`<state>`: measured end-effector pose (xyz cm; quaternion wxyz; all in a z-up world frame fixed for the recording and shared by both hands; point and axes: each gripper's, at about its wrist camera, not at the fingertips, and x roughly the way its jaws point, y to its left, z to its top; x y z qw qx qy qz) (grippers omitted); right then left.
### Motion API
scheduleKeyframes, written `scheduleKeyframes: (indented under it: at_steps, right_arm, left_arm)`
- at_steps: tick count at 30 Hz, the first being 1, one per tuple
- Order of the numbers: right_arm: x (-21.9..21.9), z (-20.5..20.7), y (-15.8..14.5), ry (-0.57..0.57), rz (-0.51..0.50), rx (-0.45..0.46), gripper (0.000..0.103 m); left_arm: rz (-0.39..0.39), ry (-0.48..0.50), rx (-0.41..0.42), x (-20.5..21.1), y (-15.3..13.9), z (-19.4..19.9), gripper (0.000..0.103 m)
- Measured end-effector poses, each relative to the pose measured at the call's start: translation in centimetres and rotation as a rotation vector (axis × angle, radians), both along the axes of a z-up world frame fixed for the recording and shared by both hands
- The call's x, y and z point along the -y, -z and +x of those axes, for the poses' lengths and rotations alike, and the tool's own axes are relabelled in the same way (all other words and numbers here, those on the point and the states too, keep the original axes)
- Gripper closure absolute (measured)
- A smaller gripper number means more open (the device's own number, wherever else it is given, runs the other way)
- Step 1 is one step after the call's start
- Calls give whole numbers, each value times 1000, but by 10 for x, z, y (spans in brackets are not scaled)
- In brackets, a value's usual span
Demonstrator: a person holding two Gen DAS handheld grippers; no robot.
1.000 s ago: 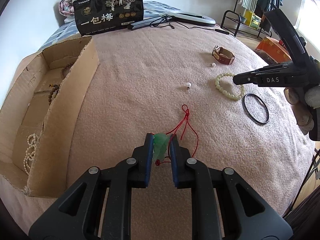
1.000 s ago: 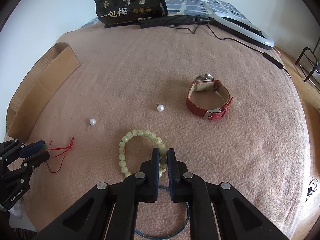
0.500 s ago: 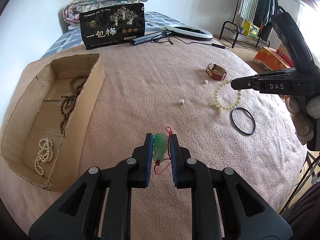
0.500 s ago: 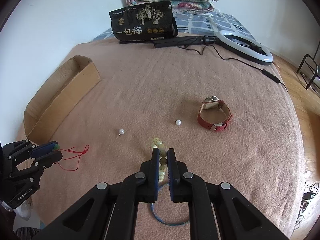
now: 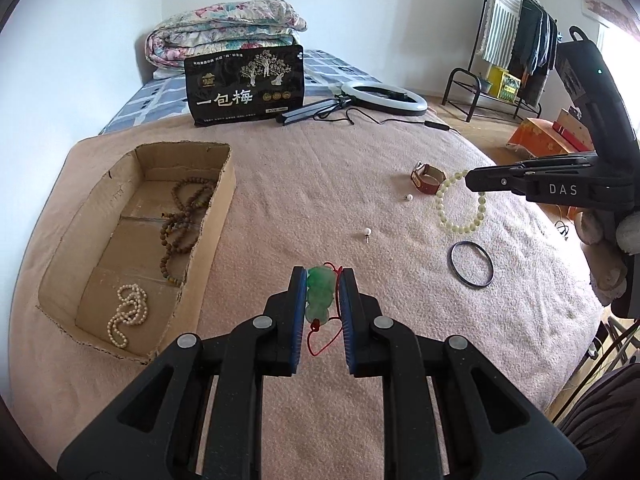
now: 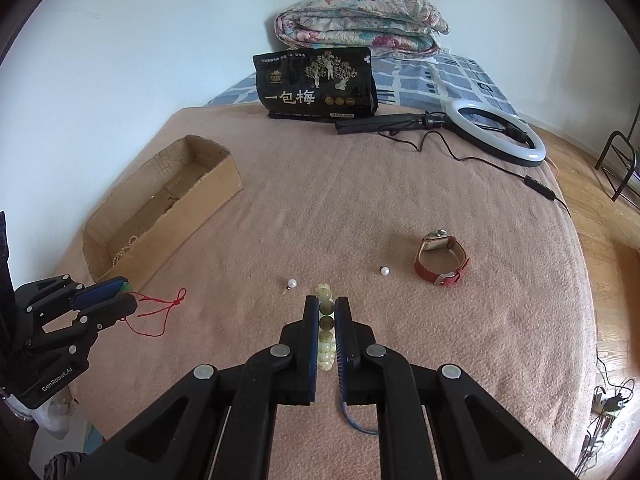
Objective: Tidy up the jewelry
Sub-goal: 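Carry the green pendant and green bracelet toward the cardboard box with both tools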
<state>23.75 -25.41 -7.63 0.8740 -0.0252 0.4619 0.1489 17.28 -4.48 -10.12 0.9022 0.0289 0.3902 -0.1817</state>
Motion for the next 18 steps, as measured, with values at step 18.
scheduleKeyframes:
  at_steps: [18]
  right_arm:
    - [-58, -9, -46, -85, 44, 85, 98]
  left_arm:
    - [-23, -107, 74, -63, -34, -8, 88]
